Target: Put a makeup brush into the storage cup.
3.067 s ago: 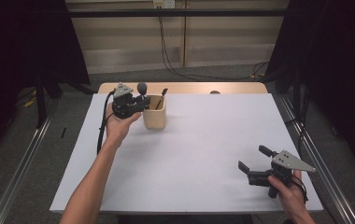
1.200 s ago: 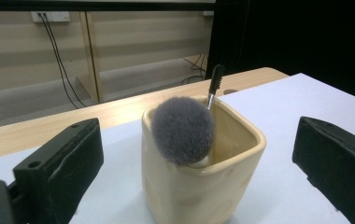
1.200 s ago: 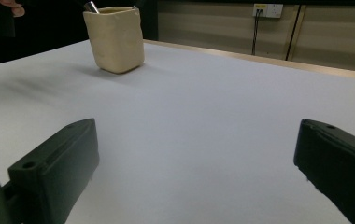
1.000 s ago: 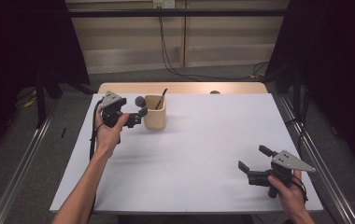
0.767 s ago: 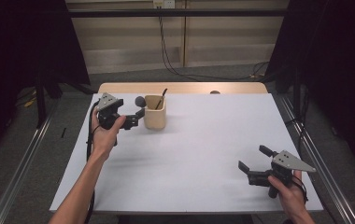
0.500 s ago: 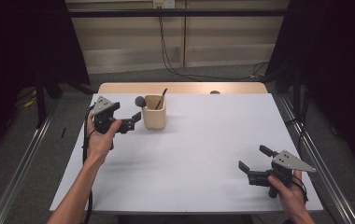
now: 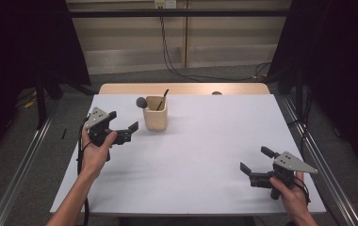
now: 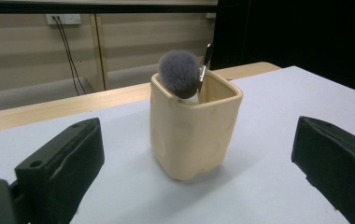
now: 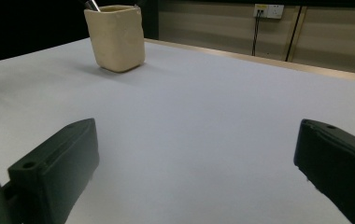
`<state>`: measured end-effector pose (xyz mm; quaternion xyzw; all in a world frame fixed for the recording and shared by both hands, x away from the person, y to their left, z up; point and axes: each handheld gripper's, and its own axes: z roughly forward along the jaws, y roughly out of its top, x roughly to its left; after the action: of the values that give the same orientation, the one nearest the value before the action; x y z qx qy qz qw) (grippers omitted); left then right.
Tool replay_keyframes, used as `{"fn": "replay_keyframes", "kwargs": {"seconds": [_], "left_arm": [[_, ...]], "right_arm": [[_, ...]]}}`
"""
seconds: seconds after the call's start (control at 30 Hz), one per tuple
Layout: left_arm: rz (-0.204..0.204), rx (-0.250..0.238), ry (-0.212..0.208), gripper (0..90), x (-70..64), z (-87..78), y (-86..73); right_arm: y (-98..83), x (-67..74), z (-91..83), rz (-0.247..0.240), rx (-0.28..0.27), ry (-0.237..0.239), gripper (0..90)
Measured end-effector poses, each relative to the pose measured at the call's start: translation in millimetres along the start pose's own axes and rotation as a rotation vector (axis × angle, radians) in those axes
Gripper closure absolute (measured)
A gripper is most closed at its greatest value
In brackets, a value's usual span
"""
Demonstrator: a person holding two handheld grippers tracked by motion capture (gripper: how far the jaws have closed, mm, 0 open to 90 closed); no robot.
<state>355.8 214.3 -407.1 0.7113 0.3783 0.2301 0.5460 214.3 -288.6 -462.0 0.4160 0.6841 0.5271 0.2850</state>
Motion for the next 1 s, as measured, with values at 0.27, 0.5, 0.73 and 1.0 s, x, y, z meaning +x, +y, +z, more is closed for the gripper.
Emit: {"fn": "replay_keyframes", "kwargs": {"seconds": [0.27,0.5,0.73,1.0], "left_arm": [[0.006,-0.009,0.002,1.8,-5.0,-15.7,-10.4],[0.01,0.004,-0.017,2.4,-10.3,-28.7,-19.4],[0.021,0.001,-0.009,2.4,-14.1,-46.6,-31.6],[0.018,0.0,0.013,3.5,-18.7,-65.0,-43.1]], "right_arm": [[-0.2,0.1,-1.4,-0.006,0.002,-0.002,0.0],[-0.1,0.7,-0.6,-0.004,0.001,-0.003,0.0],[-0.3,-0.2,-1.6,-0.005,-0.001,-0.006,0.0],[-0.2,-0.1,-2.3,-0.005,-0.002,-0.01,0.0]]}}
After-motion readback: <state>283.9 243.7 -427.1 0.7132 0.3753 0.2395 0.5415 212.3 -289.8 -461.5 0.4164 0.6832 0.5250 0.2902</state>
